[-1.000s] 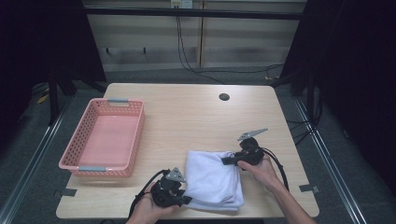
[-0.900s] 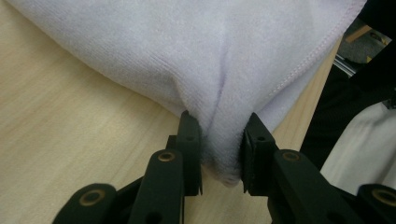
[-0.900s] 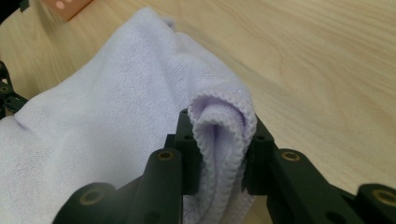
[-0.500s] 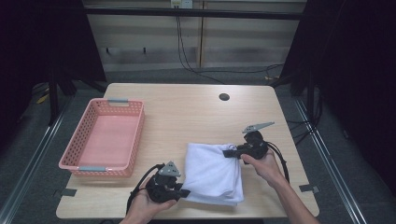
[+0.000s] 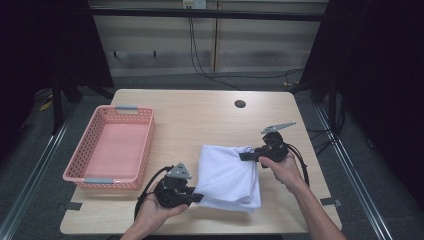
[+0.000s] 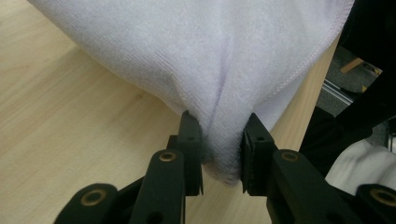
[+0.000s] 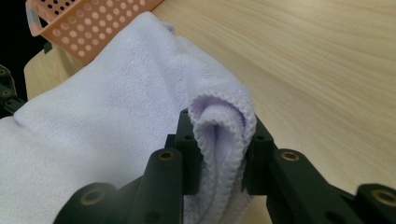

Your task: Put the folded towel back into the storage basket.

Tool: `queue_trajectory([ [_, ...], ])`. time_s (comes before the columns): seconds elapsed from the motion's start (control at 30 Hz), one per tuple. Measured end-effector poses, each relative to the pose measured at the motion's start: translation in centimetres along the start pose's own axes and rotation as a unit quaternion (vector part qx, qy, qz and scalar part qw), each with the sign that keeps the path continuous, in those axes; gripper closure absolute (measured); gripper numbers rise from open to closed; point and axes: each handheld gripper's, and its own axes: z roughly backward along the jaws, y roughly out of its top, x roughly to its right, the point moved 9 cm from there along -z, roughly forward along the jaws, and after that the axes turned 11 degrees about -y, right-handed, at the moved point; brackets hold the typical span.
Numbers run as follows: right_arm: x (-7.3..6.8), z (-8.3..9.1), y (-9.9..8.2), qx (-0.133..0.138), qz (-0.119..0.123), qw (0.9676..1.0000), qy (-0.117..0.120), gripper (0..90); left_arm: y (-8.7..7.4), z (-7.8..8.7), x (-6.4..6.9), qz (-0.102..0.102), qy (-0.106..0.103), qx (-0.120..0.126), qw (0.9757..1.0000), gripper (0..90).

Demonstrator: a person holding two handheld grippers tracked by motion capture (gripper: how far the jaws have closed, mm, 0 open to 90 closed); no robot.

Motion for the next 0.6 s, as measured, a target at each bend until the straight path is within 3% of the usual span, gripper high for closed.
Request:
queue_trajectory([
  [0.53,-0.6,0.2,3.2,0.008,0.011,0.9999,0.002,73.2,1.3,2.0,-0.6,-0.003,0.018,0.01,0.9998,73.6],
  [0.6,-0.7,0.1,3.6,0.007,0.013,0.9999,0.001,73.2,1.7,2.6,-0.7,0.0,0.018,0.02,0.9996,73.6],
])
